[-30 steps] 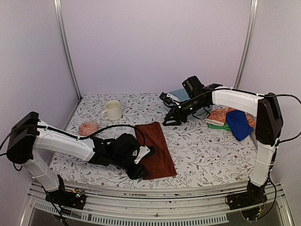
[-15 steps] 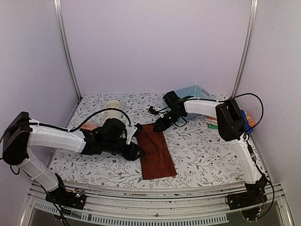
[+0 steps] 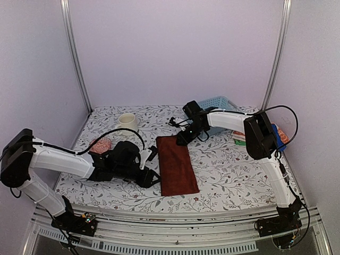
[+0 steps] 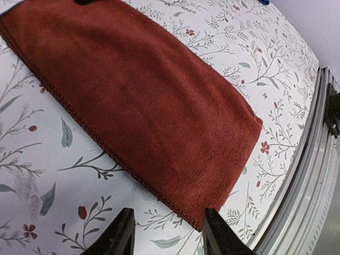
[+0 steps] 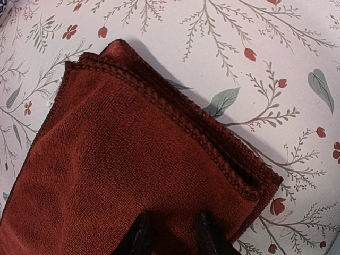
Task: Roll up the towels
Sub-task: Adjust the towel at the center of the board.
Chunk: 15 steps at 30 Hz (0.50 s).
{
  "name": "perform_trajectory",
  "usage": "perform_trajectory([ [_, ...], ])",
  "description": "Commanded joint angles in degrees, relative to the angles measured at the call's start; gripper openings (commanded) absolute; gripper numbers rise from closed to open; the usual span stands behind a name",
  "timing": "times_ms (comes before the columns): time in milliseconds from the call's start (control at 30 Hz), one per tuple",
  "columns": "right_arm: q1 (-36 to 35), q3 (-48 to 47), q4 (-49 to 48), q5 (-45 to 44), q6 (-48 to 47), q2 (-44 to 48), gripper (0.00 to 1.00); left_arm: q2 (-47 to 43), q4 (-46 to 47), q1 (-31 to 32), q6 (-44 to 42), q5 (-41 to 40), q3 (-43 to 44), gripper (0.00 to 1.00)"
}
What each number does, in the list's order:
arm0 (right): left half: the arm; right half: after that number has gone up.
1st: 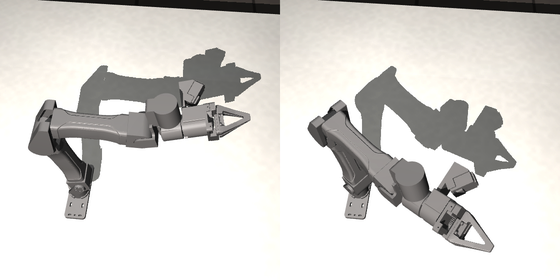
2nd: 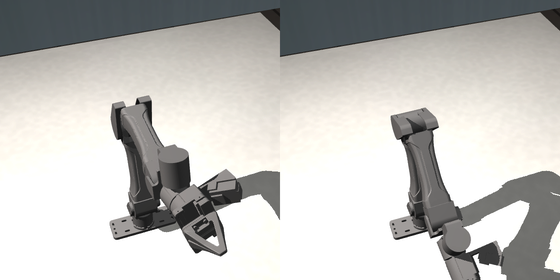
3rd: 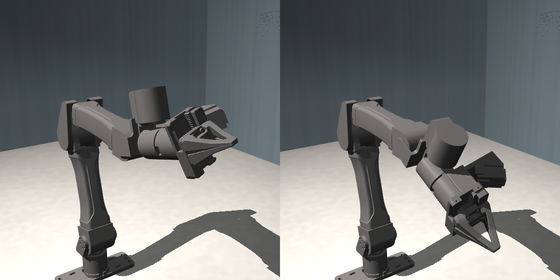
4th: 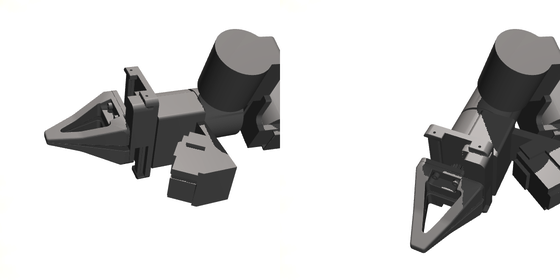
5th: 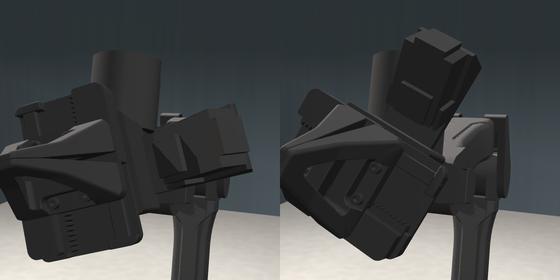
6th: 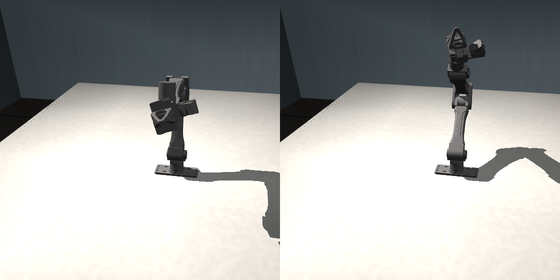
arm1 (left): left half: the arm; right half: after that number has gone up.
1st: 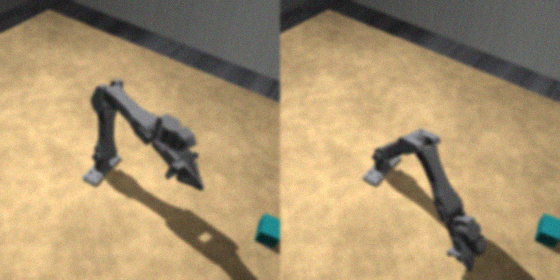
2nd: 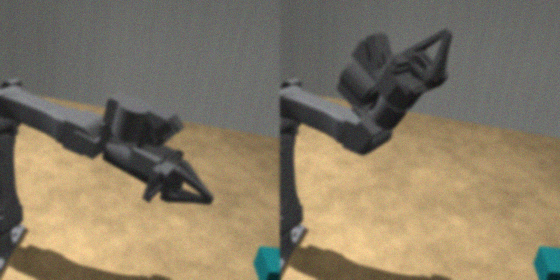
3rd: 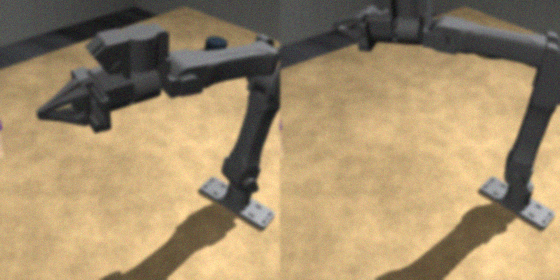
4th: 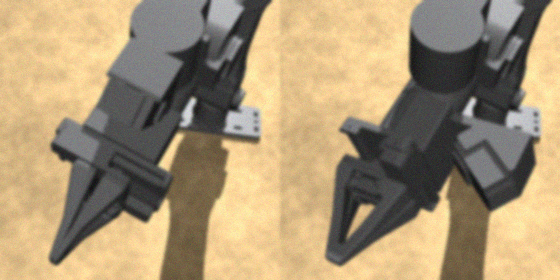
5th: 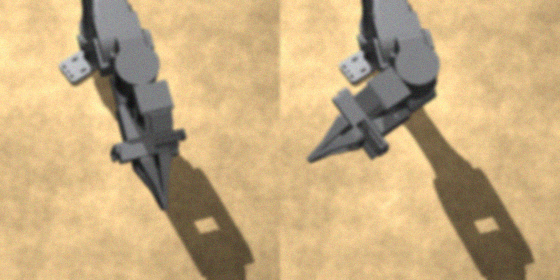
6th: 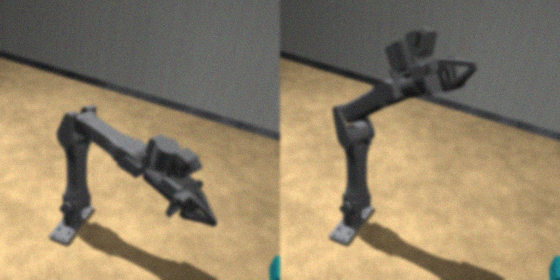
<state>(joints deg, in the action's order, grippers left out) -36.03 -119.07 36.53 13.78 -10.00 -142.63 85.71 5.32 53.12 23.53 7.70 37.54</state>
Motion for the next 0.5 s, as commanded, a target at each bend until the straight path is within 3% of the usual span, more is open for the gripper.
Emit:
perform_trajectory([
  [0,0.14,-0.41,2.82,3.99,-1.58,2.25,0.36,-2.64,-0.52,2.83,-3.39,-5.91,0.51,0.79],
  [33,0.09,-0.01,3.76,7.99,-2.15,4.25,0.4,-3.47,-0.37,3.85,-4.73,-8.61,0.14,0.96],
  [67,0.08,1.21,4.23,11.36,-2.91,6.72,0.42,-4.61,0.56,4.71,-6.36,-10.19,-0.62,0.98],
  [200,-0.03,11.19,2.0,18.34,-5.36,22.4,0.51,-7.85,2.16,5.58,-11.19,-12.94,-2.03,0.98],
  [467,0.04,40.86,-5.23,22.57,-23.76,45.27,0.55,-13.33,6.11,5.78,-18.38,-11.28,-5.42,0.98],
])
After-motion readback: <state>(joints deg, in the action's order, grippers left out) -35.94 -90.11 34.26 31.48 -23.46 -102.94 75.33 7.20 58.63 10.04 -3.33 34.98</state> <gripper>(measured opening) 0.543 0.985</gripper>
